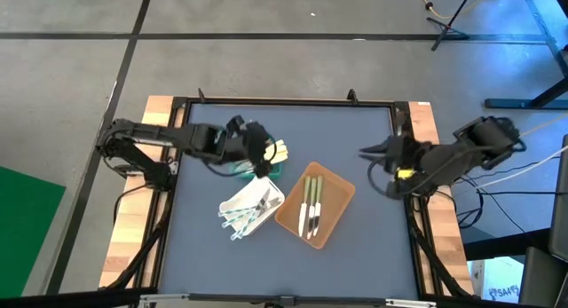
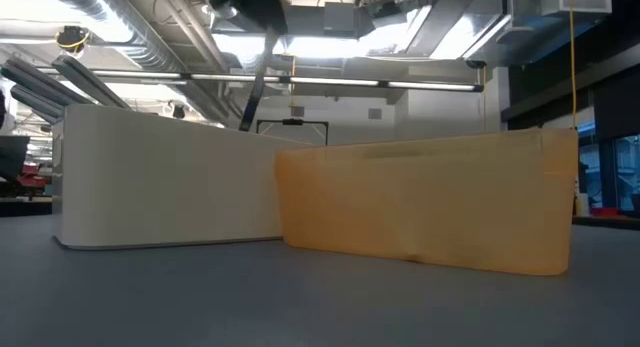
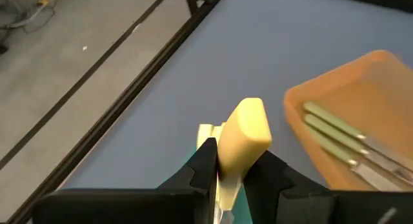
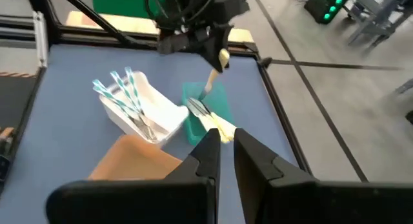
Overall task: Sort silverware by color (type)
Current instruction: Put the yellow knife into the blue bin, then return to Home Position
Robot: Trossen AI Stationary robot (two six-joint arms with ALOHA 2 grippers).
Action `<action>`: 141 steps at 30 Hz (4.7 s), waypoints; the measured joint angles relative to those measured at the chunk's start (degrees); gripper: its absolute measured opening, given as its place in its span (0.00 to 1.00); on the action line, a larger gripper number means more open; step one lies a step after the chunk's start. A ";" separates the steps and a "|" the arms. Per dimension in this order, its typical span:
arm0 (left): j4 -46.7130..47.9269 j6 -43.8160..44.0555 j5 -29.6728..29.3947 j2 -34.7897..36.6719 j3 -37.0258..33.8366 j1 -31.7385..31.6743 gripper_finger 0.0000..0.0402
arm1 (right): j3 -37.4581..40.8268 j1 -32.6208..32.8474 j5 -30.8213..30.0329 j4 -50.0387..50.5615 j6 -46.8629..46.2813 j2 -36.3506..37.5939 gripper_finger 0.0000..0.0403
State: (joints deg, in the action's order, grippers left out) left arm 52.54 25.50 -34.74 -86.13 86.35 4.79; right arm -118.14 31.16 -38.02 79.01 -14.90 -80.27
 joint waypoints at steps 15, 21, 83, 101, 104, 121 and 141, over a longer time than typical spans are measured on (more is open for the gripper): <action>3.95 -2.58 9.00 -6.03 0.00 -9.17 0.12 | 65.13 -0.09 1.50 -48.37 5.35 44.28 0.08; 3.70 -3.61 8.96 -10.63 0.00 -9.17 0.12 | 83.45 -0.08 6.87 -66.77 9.46 61.05 0.08; 7.68 -9.63 9.02 -18.44 9.03 -7.28 0.29 | 117.71 -24.15 20.11 -82.87 22.89 79.91 0.08; 8.81 -20.67 8.20 13.01 6.20 -3.38 0.29 | 117.67 -26.73 24.13 -82.08 22.67 80.02 0.08; 2.04 -20.11 8.40 24.21 -6.67 -3.06 0.29 | 117.67 -26.73 24.11 -82.08 22.69 80.02 0.08; -53.92 -30.64 24.84 69.63 -68.10 -2.40 0.29 | 117.67 -26.71 24.17 -81.99 22.25 80.02 0.08; -56.83 -30.78 24.79 82.47 -82.70 -2.39 0.29 | 117.67 -26.71 24.17 -81.97 22.25 80.02 0.08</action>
State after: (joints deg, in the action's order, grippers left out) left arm -4.29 -5.28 -9.94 -3.65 3.64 2.39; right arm -0.47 4.45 -13.85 -2.96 7.35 -0.25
